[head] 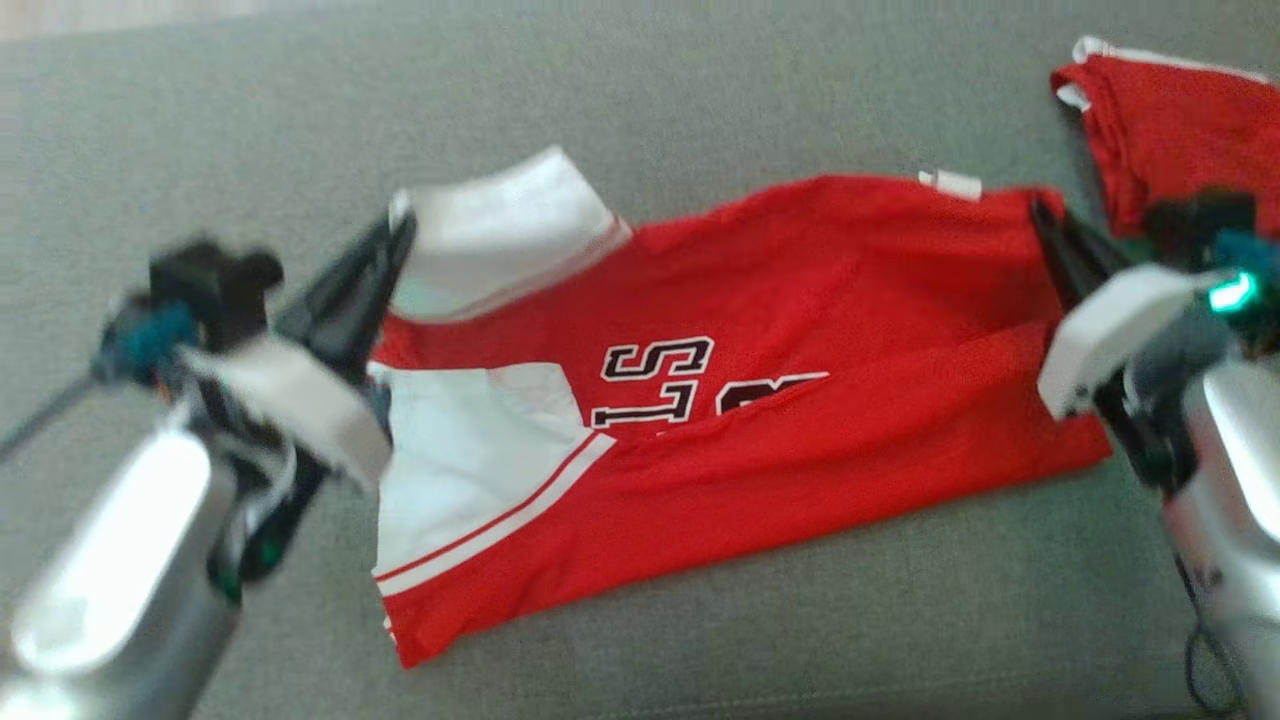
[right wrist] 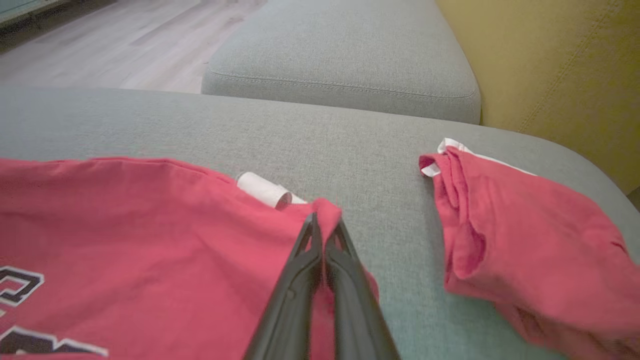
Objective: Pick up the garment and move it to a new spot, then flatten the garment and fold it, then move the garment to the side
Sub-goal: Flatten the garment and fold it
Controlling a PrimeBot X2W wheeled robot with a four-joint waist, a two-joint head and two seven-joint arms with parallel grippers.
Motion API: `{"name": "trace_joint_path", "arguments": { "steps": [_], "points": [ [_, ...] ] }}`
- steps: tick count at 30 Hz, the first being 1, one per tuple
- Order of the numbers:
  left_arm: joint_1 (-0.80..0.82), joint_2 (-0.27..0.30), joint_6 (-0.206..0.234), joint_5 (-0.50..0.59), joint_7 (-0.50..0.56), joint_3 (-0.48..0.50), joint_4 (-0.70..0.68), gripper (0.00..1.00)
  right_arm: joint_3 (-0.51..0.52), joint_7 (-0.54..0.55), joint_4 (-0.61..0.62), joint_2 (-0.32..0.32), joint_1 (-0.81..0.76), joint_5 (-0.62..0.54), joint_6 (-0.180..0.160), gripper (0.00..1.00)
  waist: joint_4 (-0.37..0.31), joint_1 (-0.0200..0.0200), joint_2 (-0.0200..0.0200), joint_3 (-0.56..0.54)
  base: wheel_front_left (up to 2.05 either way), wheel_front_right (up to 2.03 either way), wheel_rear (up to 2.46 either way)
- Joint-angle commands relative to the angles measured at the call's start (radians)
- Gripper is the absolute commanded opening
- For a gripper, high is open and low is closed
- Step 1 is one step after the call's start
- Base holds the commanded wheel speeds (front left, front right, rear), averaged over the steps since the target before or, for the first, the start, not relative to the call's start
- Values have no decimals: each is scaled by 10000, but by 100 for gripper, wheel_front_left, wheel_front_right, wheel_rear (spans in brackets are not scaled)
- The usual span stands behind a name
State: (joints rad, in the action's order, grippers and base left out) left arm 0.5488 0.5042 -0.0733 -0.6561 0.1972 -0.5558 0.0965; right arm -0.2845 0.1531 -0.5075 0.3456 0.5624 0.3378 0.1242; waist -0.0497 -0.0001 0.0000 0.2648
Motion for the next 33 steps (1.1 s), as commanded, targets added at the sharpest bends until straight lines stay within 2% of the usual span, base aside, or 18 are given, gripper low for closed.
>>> {"name": "trace_joint_path", "arguments": {
  "steps": [1,5,8,13,16,17,18,20,21,22,23,24,25,26,27,28,29,33],
  "points": [
    [-237,570,267,-98,-174,509,-813,0,5,-192,612,280,-330,120,65,0,189,1,0,-371,0,0,0],
    [-1864,758,1016,-212,-456,635,-2096,0,320,-249,1383,489,-1384,119,65,0,315,1,0,-636,0,0,0],
    [-2894,698,1434,-353,-706,639,-2585,0,687,-196,1755,403,-2033,99,65,0,388,1,0,-736,0,0,0],
    [-3929,371,1793,-507,-1190,531,-2677,0,1365,-204,2088,223,-2761,-179,65,0,492,1,0,-785,0,0,0],
    [-4233,153,1818,-538,-1444,392,-2465,0,1603,-188,2241,17,-3060,-417,65,0,504,1,0,-790,0,0,0],
    [-4305,92,1813,-527,-1499,324,-2386,0,1656,-194,2286,-70,-3144,-468,65,4,504,1,0,-792,0,0,0],
    [-4375,10,1805,-546,-1567,272,-2297,0,1697,-209,2314,-143,-3218,-531,65,12,498,1,0,-794,0,0,0],
    [-4512,-145,1750,-609,-1717,178,-2063,0,1834,-322,2318,-298,-3311,-645,65,38,466,1,0,-798,0,0,0],
    [-4581,-227,1733,-627,-1750,100,-1969,0,1909,-353,2292,-371,-3360,-714,65,58,449,1,0,-805,0,0,0],
    [-4713,-346,1706,-645,-1824,-26,-1763,0,2134,-470,2260,-557,-3464,-802,65,100,435,1,0,-817,0,0,0],
    [-4782,-407,1684,-678,-1863,-75,-1667,0,2257,-528,2247,-637,-3533,-824,65,100,433,1,0,-827,0,0,0],
    [-4854,-462,1680,-705,-1915,-106,-1585,10,2403,-621,2245,-702,-3598,-840,65,100,432,1,0,-839,0,0,0],
    [-4854,-462,1680,-705,-1915,-106,-1585,10,2403,-621,2245,-702,-3598,-840,65,100,432,1,0,-839,0,0,0],
    [-4935,-515,1683,-744,-1971,-124,-1512,33,2531,-713,2258,-758,-3668,-853,65,100,430,1,0,-854,0,0,0],
    [-5117,-588,1706,-838,-2093,-113,-1402,89,2828,-877,2292,-867,-3828,-877,65,100,423,1,0,-898,0,0,0],
    [-5117,-588,1706,-838,-2093,-113,-1402,89,2828,-877,2292,-867,-3828,-877,65,100,423,1,0,-898,0,0,0],
    [-5204,-602,1740,-864,-2161,-88,-1359,100,2963,-946,2309,-909,-3915,-880,65,100,425,1,0,-924,0,0,0],
    [-5510,-626,1897,-967,-2460,87,-1324,100,3511,-982,2600,-1206,-4316,-980,65,100,439,1,0,-1090,0,0,0]
  ]
}}
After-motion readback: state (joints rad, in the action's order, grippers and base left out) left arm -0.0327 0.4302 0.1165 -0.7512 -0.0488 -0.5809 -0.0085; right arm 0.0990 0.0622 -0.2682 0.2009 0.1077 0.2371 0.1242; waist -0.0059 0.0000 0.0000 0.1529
